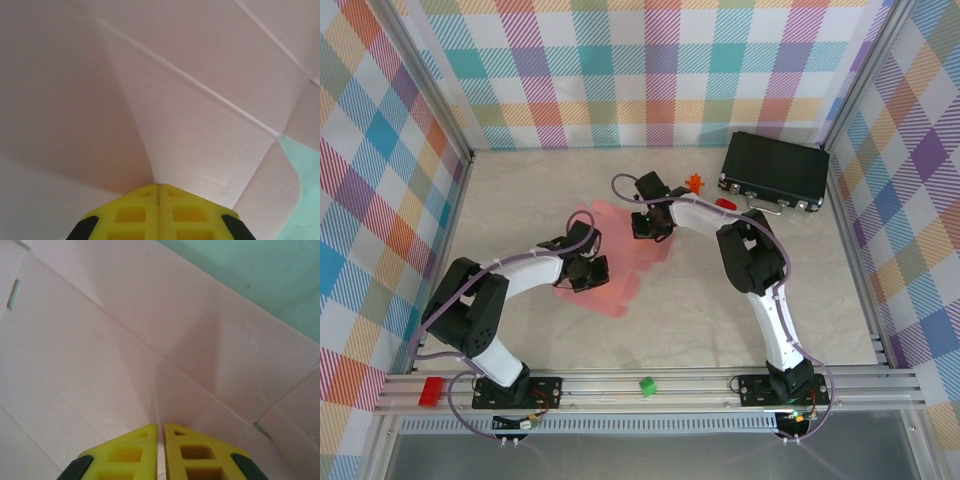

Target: Fold the paper box

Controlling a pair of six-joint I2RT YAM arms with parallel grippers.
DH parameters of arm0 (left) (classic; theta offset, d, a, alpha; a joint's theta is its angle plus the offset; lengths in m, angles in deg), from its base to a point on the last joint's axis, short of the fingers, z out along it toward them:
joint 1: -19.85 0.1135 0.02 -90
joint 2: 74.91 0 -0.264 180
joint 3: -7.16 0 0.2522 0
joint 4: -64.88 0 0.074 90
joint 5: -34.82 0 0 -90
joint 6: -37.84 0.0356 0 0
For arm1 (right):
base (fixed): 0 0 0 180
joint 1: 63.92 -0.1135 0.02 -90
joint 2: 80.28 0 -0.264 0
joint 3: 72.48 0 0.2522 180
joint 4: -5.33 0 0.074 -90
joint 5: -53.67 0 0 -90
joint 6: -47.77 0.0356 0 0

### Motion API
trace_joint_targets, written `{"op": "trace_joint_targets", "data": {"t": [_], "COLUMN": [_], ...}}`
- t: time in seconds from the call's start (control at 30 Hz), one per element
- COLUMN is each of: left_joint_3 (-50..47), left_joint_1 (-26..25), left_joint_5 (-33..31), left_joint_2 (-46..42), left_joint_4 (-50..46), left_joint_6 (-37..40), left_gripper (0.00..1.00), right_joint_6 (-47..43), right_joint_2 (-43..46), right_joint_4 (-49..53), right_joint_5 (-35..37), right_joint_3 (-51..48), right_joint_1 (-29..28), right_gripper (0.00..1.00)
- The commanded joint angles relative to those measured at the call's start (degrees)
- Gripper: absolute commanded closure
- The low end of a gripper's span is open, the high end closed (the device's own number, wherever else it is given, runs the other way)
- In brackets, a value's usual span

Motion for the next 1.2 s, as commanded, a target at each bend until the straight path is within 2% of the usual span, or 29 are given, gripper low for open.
{"op": "trace_joint_targets", "data": {"t": [0.0,0.27,0.47,0.6,0.77,0.97,1.17], "left_joint_3": [1.4,6.4,11.7,14.1,19.0,28.4,37.2], "left_joint_1": [-2.7,-5.2,-4.7,0.2,7.9,13.3,14.8], "left_joint_5": [3.0,5.1,2.0,-1.2,-2.2,-1.2,-0.3], "left_joint_2": [2.7,3.7,-1.0,-3.5,-2.0,6.1,15.5], "left_joint_4": [4.2,4.9,-2.3,-6.4,-8.2,-8.0,-8.2], "left_joint_6": [-4.3,-5.9,-2.0,0.9,6.1,10.2,11.8], "left_gripper": [0.95,0.93,0.84,0.82,0.78,0.77,0.76], "right_joint_6": [-3.7,-4.5,-3.1,0.9,5.5,9.3,9.6], "right_joint_2": [-1.5,3.6,8.5,11.0,11.1,11.8,11.2], "right_joint_4": [3.8,4.6,3.5,0.8,-3.3,-9.2,-9.1], "right_joint_5": [1.1,2.1,-1.0,-4.7,-8.2,-10.6,-9.3], "right_joint_3": [2.3,1.3,-0.3,-3.5,-8.3,-15.6,-19.5], "right_joint_1": [0.5,0.7,0.8,0.7,-0.8,-3.1,-4.7], "right_gripper": [0.83,0.79,0.78,0.78,0.83,0.88,0.89]}}
